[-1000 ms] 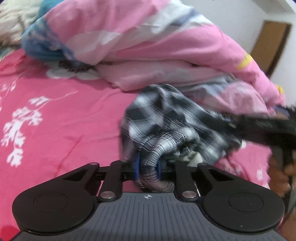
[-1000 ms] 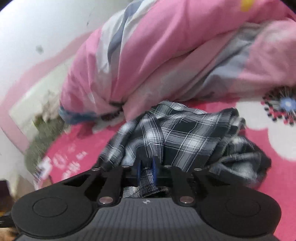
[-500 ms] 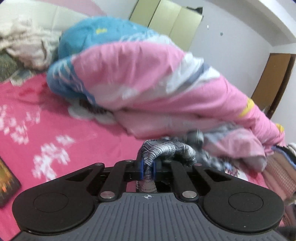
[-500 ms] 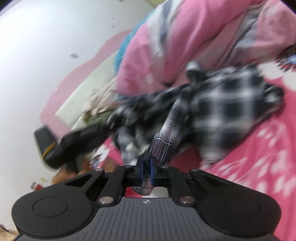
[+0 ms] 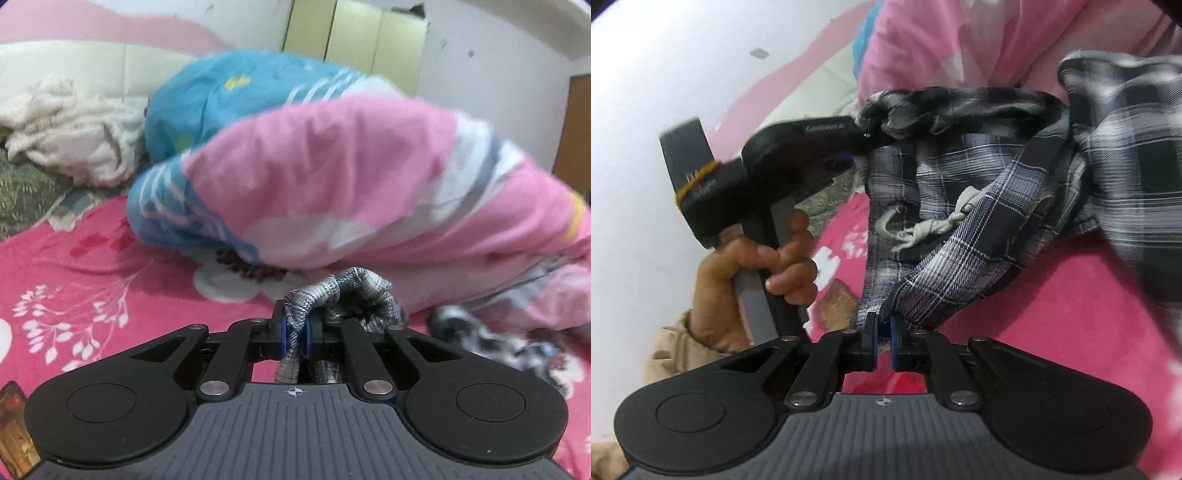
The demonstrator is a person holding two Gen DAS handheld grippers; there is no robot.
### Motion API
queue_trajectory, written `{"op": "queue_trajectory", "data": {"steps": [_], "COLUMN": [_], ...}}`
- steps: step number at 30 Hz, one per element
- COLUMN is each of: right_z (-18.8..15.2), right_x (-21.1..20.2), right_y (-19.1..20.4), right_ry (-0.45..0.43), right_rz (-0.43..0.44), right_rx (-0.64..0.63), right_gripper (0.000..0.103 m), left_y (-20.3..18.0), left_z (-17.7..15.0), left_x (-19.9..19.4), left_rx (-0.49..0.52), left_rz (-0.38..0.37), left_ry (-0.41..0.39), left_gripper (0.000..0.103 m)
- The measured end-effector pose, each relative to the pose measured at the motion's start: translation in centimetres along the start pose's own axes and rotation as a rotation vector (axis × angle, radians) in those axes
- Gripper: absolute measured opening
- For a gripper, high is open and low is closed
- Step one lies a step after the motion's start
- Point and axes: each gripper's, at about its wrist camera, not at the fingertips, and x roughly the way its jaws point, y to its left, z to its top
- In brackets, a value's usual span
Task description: Fold clothes
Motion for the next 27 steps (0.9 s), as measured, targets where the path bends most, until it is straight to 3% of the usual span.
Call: {"op": "queue_trajectory", "data": {"steps": [3, 5, 8, 10, 12, 16, 17, 20, 22, 24, 26, 27], "right_z": [0.5, 0.6, 0.4, 0.1, -0.3, -1.2, -1.1, -0.1, 1.4, 3.7, 6.0, 7.1], "right_x": [3.1, 4.5, 4.8, 3.8, 2.3, -2.7, -4.3, -8.6, -10.8, -11.8, -10.9, -10.3], "right_y": [-1.4, -1.9, -1.9, -1.4, -0.7, 0.7, 0.6, 0.3, -0.1, -0.4, -1.0, -1.4], "right_ry": [0.019, 0.016, 0.012, 0.009, 0.006, -0.032, -0.05, -0.127, -0.191, -0.248, -0.247, -0.242], "right_rz": [-0.027, -0.043, -0.044, -0.037, -0.039, -0.099, -0.117, -0.187, -0.25, -0.336, -0.41, -0.444], "right_rx": [0.031, 0.037, 0.027, 0.006, -0.031, -0.151, -0.17, -0.202, -0.205, -0.198, -0.208, -0.214], "right_gripper": [0.007, 0.007, 0.011, 0.019, 0.044, 0.053, 0.058, 0.06, 0.064, 0.068, 0.074, 0.076], "left_y": [0.8, 1.3, 1.8, 1.6, 0.9, -1.6, -2.3, -4.4, -5.5, -6.3, -7.0, -7.1], "left_z": [-1.0, -1.7, -2.0, -1.9, -1.8, -2.4, -2.9, -4.6, -5.9, -7.1, -8.3, -8.9], "left_x": [1.8, 1.7, 0.2, -1.5, -3.3, -6.4, -6.8, -7.0, -6.5, -5.7, -4.9, -4.4], "left_rx": [-0.001, -0.011, -0.024, -0.032, -0.019, 0.063, 0.089, 0.15, 0.17, 0.188, 0.201, 0.196], "left_rz": [0.052, 0.074, 0.093, 0.097, 0.081, -0.01, -0.039, -0.119, -0.135, -0.139, -0.137, -0.122], "left_ry": [0.069, 0.068, 0.019, -0.038, -0.091, -0.138, -0.135, -0.093, -0.054, -0.009, 0.036, 0.05], "left_gripper": [0.018, 0.04, 0.056, 0.069, 0.077, 0.1, 0.1, 0.1, 0.097, 0.09, 0.068, 0.064]}}
